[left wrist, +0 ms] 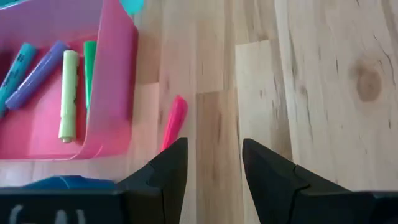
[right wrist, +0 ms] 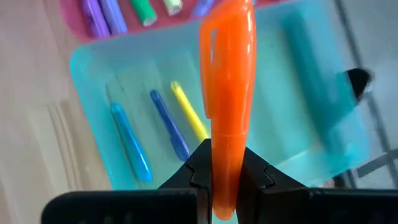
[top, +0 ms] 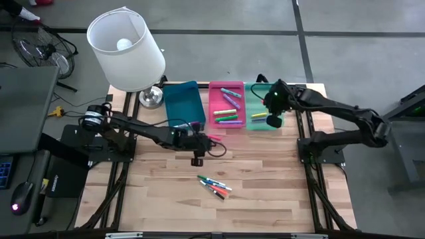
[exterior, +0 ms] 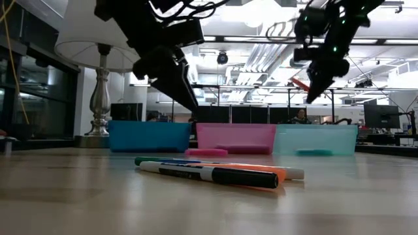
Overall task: Pick & Place Markers
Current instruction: Put the top orange pen into the green bin
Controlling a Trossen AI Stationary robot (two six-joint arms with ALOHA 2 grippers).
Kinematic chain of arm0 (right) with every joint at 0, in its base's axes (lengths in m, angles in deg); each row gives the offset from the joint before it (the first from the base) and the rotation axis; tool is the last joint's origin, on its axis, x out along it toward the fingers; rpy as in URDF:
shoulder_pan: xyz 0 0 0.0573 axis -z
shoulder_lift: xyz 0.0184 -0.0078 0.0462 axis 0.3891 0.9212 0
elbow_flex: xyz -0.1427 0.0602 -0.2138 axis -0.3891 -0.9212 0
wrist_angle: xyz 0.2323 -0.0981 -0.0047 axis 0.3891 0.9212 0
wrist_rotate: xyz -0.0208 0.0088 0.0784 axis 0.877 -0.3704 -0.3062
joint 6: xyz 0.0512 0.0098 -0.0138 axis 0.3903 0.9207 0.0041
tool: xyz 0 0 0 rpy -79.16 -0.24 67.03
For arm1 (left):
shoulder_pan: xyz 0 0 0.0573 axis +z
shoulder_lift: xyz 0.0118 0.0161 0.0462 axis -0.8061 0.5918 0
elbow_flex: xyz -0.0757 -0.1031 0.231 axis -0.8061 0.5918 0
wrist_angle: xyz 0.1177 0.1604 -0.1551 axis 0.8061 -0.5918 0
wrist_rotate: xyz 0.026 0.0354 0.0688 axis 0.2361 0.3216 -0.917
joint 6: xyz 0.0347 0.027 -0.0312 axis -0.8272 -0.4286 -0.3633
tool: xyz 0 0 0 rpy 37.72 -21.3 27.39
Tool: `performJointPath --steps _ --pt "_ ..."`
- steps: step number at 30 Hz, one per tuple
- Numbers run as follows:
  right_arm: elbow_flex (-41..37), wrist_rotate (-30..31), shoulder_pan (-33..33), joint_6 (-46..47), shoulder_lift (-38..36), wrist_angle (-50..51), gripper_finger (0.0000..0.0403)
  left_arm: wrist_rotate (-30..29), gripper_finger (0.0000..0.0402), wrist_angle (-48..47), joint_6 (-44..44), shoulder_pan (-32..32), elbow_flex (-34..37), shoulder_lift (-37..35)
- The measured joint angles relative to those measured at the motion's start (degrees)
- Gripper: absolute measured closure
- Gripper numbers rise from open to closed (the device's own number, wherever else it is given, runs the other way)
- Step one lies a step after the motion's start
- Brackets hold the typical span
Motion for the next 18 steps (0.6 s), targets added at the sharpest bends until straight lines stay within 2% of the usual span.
performJointPath --steps 7,18 --pt "0.0 -1.6 3.7 -4.7 10.7 0.1 0.0380 -0.1 0.0253 3.0 -1.4 0.0 0.3 1.7" --pt "2.5 -0.1 3.9 -6.8 24.0 -0.4 0.0378 0.0 0.0253 4.2 -2.4 0.0 0.0 1.6"
